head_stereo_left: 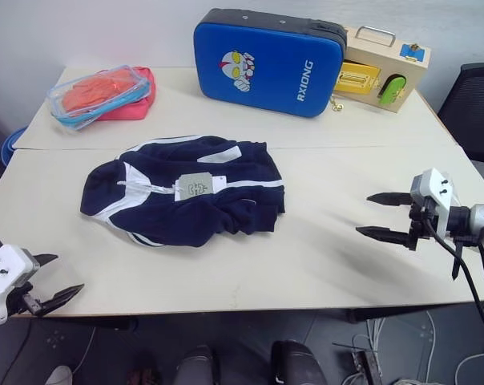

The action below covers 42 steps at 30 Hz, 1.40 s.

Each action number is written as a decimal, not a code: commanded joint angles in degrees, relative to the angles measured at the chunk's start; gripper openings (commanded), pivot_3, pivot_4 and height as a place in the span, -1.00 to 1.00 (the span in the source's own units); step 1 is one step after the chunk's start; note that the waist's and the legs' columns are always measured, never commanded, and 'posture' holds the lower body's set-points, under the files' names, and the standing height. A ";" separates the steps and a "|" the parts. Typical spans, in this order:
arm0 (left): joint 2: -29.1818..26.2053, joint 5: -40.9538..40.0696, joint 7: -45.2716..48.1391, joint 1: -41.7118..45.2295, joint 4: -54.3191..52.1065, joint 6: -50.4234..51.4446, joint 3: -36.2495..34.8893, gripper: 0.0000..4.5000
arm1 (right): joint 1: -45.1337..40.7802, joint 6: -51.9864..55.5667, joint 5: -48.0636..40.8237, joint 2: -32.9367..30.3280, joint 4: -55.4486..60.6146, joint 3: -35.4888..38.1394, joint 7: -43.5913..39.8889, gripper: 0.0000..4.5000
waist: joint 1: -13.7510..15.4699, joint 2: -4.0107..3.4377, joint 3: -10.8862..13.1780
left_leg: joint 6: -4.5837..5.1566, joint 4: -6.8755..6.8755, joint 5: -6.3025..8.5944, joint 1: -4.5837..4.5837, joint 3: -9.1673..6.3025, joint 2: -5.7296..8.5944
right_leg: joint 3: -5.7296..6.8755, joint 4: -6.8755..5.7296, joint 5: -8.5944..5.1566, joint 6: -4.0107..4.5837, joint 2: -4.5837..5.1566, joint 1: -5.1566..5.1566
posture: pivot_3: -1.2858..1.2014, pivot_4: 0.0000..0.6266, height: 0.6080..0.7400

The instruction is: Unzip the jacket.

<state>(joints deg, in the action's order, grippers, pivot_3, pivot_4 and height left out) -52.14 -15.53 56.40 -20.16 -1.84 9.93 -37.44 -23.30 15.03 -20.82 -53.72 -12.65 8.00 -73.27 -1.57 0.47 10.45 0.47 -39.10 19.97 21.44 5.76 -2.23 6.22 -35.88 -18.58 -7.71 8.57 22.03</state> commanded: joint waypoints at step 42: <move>-10.26 -24.43 4.48 13.58 -24.76 28.90 -0.75 1.00 | -10.36 -1.99 4.42 17.62 18.29 -14.87 10.72 1.00 | -0.11 -0.02 0.01 | -0.08 -0.01 -0.02 0.06 0.03 0.25 | -0.12 -0.11 -0.01 0.01 -0.09 0.18 | 0.03 -0.52 1.00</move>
<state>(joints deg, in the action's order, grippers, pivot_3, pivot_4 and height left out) -61.54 -39.30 60.26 -7.06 -26.22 38.75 -36.94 -32.19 14.45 -17.05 -36.90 5.96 -6.46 -63.22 -1.68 0.45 10.46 0.38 -39.11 19.95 21.54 5.79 -1.97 6.10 -35.99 -18.58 -7.70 8.47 22.25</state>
